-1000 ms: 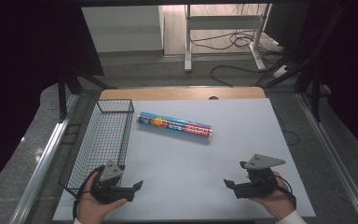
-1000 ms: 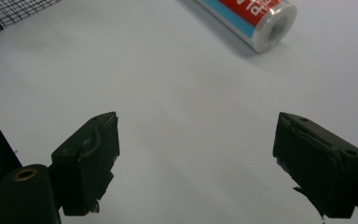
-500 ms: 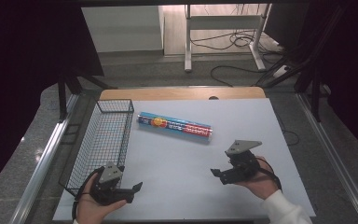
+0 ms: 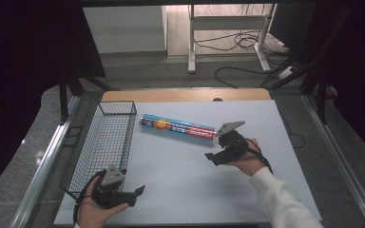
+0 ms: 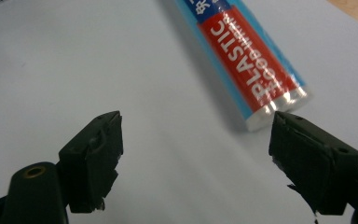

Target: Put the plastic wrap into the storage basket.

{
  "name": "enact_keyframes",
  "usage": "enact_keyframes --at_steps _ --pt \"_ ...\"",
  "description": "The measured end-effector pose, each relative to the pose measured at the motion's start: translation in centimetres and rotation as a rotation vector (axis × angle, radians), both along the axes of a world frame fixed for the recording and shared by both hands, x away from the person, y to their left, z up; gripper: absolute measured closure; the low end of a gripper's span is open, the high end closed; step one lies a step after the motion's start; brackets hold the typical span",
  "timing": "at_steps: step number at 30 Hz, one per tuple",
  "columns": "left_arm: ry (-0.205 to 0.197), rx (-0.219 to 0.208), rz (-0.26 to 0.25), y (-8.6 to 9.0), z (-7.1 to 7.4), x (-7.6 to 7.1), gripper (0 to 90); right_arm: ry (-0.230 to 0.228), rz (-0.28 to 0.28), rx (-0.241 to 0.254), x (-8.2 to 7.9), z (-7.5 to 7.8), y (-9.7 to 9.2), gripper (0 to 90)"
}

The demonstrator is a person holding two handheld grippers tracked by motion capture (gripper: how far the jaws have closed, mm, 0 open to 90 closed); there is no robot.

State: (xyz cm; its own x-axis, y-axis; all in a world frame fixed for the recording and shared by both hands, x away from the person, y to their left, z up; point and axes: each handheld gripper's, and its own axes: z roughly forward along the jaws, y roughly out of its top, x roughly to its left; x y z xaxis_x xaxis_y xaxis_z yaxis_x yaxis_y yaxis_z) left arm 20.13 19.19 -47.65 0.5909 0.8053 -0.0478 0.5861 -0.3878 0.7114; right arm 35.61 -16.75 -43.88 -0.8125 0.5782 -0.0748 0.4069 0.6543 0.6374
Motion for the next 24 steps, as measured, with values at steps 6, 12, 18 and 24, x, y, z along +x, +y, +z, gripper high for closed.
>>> enact_keyframes --at_steps 6,12,18,24 --pt "0.005 -0.001 0.003 0.1 -0.1 0.0 16.4 0.005 0.003 -0.039 2.7 0.3 1.4 17.0" --pt "0.005 0.001 0.001 0.2 -0.1 0.0 16.4 0.024 -0.001 -0.082 5.7 -0.3 2.3 15.6" --pt "0.009 0.004 -0.001 0.2 -0.2 0.0 16.4 0.05 -0.018 -0.106 9.0 -1.7 2.9 15.5" --pt "0.016 0.008 -0.004 0.2 -0.4 0.1 16.4 0.081 -0.006 -0.099 10.3 -2.6 3.3 15.4"
